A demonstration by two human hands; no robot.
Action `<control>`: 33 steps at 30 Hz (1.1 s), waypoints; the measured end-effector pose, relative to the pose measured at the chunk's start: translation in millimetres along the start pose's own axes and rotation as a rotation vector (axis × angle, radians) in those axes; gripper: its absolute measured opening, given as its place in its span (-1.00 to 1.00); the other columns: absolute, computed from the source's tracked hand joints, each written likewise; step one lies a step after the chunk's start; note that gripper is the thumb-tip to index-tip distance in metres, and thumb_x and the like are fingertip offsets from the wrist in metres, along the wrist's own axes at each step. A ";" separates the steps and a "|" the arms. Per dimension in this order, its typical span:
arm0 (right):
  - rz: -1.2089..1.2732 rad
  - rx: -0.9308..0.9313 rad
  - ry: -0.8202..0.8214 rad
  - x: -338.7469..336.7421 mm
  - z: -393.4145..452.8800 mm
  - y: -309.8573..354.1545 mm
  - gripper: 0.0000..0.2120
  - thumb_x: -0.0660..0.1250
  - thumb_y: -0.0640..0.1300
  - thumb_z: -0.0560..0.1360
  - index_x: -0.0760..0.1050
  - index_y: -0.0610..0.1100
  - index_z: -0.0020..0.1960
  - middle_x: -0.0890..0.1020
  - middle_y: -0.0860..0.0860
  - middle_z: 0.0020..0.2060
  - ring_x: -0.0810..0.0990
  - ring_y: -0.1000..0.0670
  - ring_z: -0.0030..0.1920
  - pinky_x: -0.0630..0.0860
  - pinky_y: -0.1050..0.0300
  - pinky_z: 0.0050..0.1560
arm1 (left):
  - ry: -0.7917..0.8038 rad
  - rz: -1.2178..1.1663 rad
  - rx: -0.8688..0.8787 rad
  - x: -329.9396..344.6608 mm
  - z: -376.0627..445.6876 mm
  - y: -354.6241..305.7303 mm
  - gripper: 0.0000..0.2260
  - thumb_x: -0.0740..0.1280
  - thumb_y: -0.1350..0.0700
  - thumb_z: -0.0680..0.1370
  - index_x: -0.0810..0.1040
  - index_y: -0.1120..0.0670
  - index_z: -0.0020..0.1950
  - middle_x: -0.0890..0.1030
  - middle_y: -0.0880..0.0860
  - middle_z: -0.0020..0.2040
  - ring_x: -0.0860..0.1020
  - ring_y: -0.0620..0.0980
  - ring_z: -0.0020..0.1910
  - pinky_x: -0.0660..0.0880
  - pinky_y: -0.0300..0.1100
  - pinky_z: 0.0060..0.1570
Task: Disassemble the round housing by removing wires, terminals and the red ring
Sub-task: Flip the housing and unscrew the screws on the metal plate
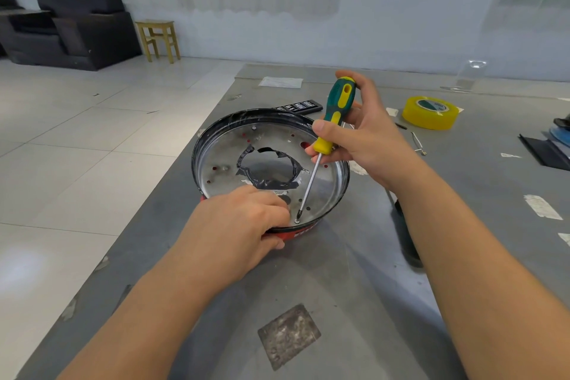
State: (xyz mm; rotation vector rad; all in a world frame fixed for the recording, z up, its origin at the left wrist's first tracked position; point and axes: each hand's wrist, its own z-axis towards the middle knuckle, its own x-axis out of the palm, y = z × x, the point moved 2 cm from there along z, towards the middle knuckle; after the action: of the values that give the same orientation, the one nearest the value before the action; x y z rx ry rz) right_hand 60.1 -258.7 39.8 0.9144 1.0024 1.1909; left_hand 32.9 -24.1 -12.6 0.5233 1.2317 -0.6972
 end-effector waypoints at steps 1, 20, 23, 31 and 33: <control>0.003 -0.002 0.003 -0.2 -0.1 0.3 -0.31 0.49 -0.27 0.52 0.28 0.26 0.42 0.59 -0.18 0.13 0.75 -0.29 -0.14 0.71 -0.13 -0.20 | -0.001 -0.003 0.002 0.2 0.2 -0.1 -0.78 0.43 -0.18 0.55 0.61 -0.22 0.18 0.55 -0.31 0.29 0.46 -0.17 0.30 0.51 -0.18 -0.10; -0.068 -0.081 0.115 9.4 -10.2 23.8 -0.33 0.49 -0.28 0.52 0.27 0.24 0.39 0.59 -0.22 0.10 0.75 -0.28 -0.14 0.71 -0.13 -0.18 | 0.003 -0.024 0.010 0.7 -1.8 2.3 -0.83 0.40 -0.19 0.57 0.58 -0.21 0.13 0.56 -0.30 0.28 0.46 -0.15 0.29 0.56 -0.11 -0.08; -0.071 -0.073 0.127 7.8 -11.4 24.9 -0.34 0.48 -0.29 0.52 0.27 0.23 0.39 0.60 -0.21 0.10 0.75 -0.29 -0.13 0.71 -0.14 -0.16 | -0.001 -0.018 0.009 1.4 -1.6 2.2 -0.82 0.39 -0.20 0.57 0.57 -0.21 0.13 0.56 -0.29 0.27 0.47 -0.15 0.29 0.57 -0.09 -0.08; -0.080 -0.086 0.176 9.2 -14.6 29.6 -0.33 0.48 -0.30 0.53 0.26 0.22 0.41 0.62 -0.18 0.06 0.75 -0.28 -0.13 0.71 -0.12 -0.18 | 0.006 -0.037 0.008 1.2 -1.5 4.2 -0.83 0.40 -0.20 0.57 0.57 -0.21 0.12 0.58 -0.28 0.24 0.49 -0.13 0.26 0.58 -0.06 -0.10; -0.072 -0.083 0.163 9.2 -14.4 29.2 -0.33 0.47 -0.30 0.53 0.26 0.21 0.41 0.61 -0.19 0.08 0.75 -0.29 -0.13 0.71 -0.15 -0.17 | 0.012 -0.035 0.008 1.9 -1.0 4.7 -0.81 0.38 -0.21 0.58 0.57 -0.21 0.15 0.57 -0.28 0.26 0.48 -0.13 0.27 0.60 -0.04 -0.06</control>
State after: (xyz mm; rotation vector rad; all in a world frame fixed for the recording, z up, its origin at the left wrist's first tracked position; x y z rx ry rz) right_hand 38.5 -244.7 61.8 0.7190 1.0988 1.2513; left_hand 35.9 -20.5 -14.8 0.5143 1.2523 -0.7298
